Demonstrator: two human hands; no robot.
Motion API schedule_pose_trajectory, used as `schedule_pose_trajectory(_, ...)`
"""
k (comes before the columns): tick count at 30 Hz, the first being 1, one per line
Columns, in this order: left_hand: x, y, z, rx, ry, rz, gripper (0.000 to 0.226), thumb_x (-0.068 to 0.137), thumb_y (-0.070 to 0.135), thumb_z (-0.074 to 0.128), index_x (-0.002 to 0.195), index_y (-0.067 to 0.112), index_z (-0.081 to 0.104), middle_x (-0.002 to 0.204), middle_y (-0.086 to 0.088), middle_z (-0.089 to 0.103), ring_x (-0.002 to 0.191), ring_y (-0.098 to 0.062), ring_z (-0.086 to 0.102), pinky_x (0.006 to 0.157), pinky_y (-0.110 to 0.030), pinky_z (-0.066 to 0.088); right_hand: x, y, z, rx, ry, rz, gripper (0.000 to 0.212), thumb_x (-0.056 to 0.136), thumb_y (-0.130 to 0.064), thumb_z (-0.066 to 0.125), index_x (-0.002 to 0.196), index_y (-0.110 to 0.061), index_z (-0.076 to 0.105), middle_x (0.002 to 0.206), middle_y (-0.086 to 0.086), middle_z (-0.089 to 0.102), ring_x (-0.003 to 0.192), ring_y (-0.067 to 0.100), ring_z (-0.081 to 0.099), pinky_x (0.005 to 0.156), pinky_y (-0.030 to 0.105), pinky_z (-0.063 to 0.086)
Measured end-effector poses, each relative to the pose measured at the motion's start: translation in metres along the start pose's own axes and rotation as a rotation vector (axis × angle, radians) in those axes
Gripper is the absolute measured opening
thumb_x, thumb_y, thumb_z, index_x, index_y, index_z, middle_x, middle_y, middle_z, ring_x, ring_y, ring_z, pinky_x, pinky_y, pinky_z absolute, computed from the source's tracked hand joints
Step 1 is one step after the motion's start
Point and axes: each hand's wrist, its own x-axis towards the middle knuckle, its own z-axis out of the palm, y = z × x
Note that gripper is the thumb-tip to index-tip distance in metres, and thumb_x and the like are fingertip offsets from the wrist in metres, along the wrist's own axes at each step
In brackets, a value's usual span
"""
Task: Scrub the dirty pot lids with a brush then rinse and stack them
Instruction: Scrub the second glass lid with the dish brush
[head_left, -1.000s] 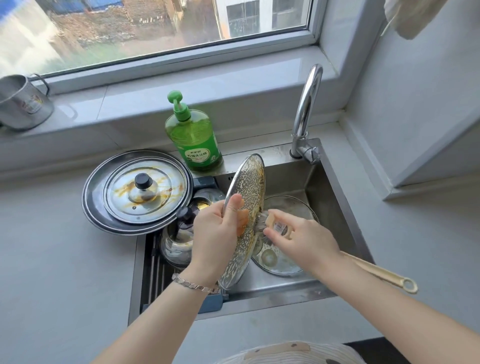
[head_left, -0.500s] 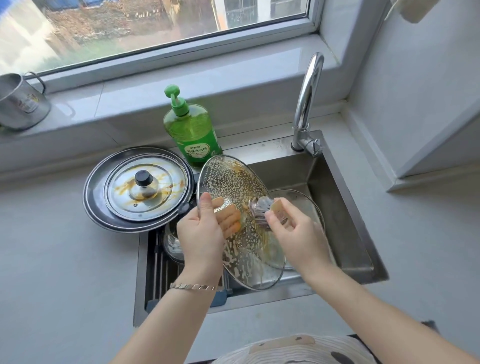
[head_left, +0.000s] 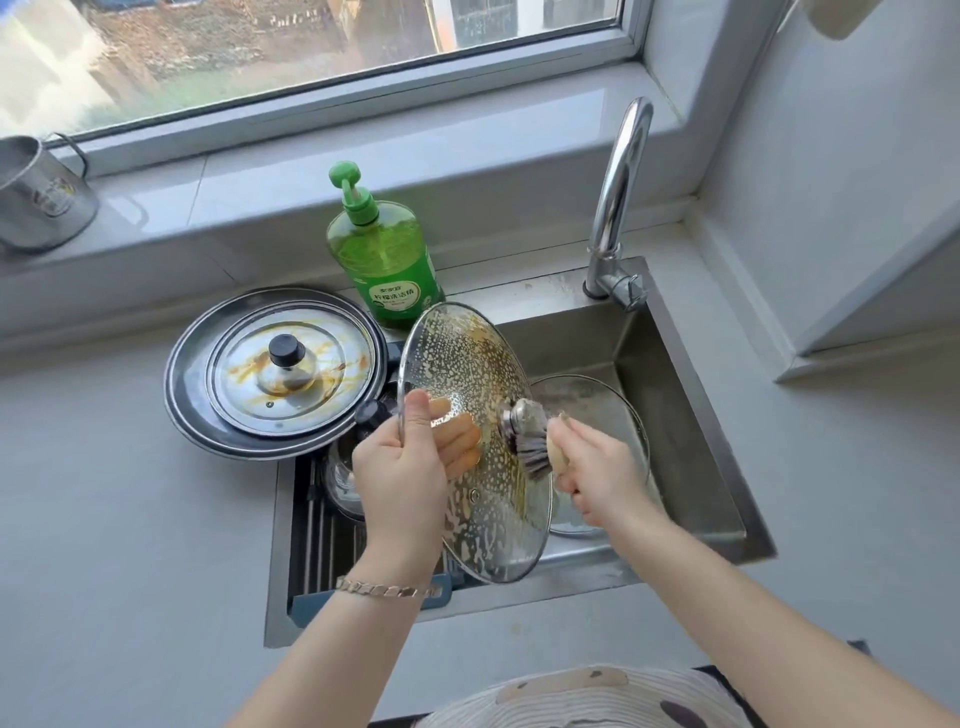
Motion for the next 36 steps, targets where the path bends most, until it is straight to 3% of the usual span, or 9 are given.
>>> schedule_pose_trajectory(2,-0.002,-0.004,0.002,0.029,-0.015,0.011,0.028,0.095,0.032,0.049,0.086,0.010,0.064,0.071,-0.006,0.073,0.075,-0.022,0.073,0.059,-0.025,0.057,-0.010,0.003,0.001,-0.412,0.124,-0.293,0.032,0.092,-0.048,0.048,0.118,-0.031,0.057,0.079,-0.012,0.060,0.074,0.007,0.057,0.064,0.028,0.048)
schedule_pose_trajectory(6,-0.008,-0.008,0.001,0.184,-0.106,0.135,0.028,0.081,0.043,0.053,0.079,0.019,0.066,0.076,-0.004,0.074,0.078,-0.018,0.073,0.068,-0.031,0.058,-0.005,-0.005,0.001,-0.967,0.168,-0.436,0.033,0.092,-0.057,0.038,0.122,-0.047,0.047,0.077,-0.007,0.065,0.083,0.023,0.059,0.062,0.031,0.042)
schedule_pose_trajectory(13,-0.002,0.002,-0.008,0.186,-0.172,0.117,0.037,0.080,0.041,0.052,0.090,0.009,0.067,0.077,-0.011,0.074,0.075,-0.022,0.073,0.064,-0.029,0.059,0.043,-0.020,-0.009,-0.171,-0.021,-0.199,0.033,0.092,-0.037,0.054,0.120,-0.022,0.063,0.094,-0.008,0.063,0.075,0.012,0.057,0.061,0.018,0.049)
schedule_pose_trajectory(17,-0.005,0.007,-0.006,0.116,-0.205,0.021,0.038,0.088,0.035,0.049,0.091,0.001,0.065,0.075,-0.016,0.073,0.069,-0.027,0.072,0.061,-0.033,0.060,0.040,-0.039,-0.007,-0.280,0.144,-0.372,0.040,0.093,-0.047,0.047,0.126,-0.026,0.056,0.111,-0.010,0.061,0.107,0.013,0.054,0.091,0.028,0.043)
schedule_pose_trajectory(21,0.003,0.007,-0.010,0.125,-0.168,0.021,0.040,0.084,0.041,0.051,0.087,0.005,0.068,0.074,-0.015,0.073,0.069,-0.033,0.071,0.061,-0.039,0.059,-0.025,-0.019,0.011,-0.638,-0.091,-0.747,0.044,0.089,-0.054,0.045,0.128,-0.036,0.052,0.047,-0.022,0.051,0.045,0.004,0.045,0.043,0.013,0.032)
schedule_pose_trajectory(23,0.005,0.006,-0.013,0.145,-0.151,0.033,0.042,0.082,0.044,0.051,0.086,0.005,0.068,0.072,-0.013,0.073,0.069,-0.033,0.071,0.061,-0.040,0.058,-0.033,-0.009,0.012,-0.750,-0.111,-0.848,0.051,0.082,-0.063,0.040,0.126,-0.041,0.054,0.045,-0.020,0.048,0.042,0.002,0.044,0.043,0.011,0.027)
schedule_pose_trajectory(27,0.000,0.005,-0.010,0.096,-0.210,-0.035,0.041,0.084,0.039,0.050,0.088,0.001,0.064,0.071,-0.013,0.073,0.062,-0.022,0.071,0.053,-0.027,0.058,0.008,-0.035,-0.003,-0.624,0.076,-0.557,0.037,0.092,-0.051,0.043,0.126,-0.038,0.052,0.048,-0.009,0.042,0.048,0.005,0.041,0.057,0.028,0.038)
schedule_pose_trajectory(32,0.000,0.004,-0.015,0.118,-0.217,-0.023,0.041,0.086,0.037,0.048,0.081,0.001,0.068,0.066,-0.012,0.072,0.058,-0.021,0.070,0.050,-0.027,0.056,-0.033,-0.020,0.012,-0.769,-0.115,-0.885,0.046,0.086,-0.059,0.044,0.127,-0.040,0.053,0.036,-0.012,0.032,0.036,0.001,0.036,0.042,0.018,0.033)
schedule_pose_trajectory(36,-0.003,0.000,-0.013,0.137,-0.237,-0.055,0.044,0.085,0.040,0.047,0.087,0.001,0.067,0.073,-0.018,0.072,0.066,-0.030,0.071,0.057,-0.035,0.060,0.003,-0.049,0.002,-0.640,-0.017,-0.633,0.024,0.092,-0.052,0.045,0.114,-0.045,0.053,0.052,-0.013,0.054,0.051,0.004,0.049,0.050,0.024,0.038)
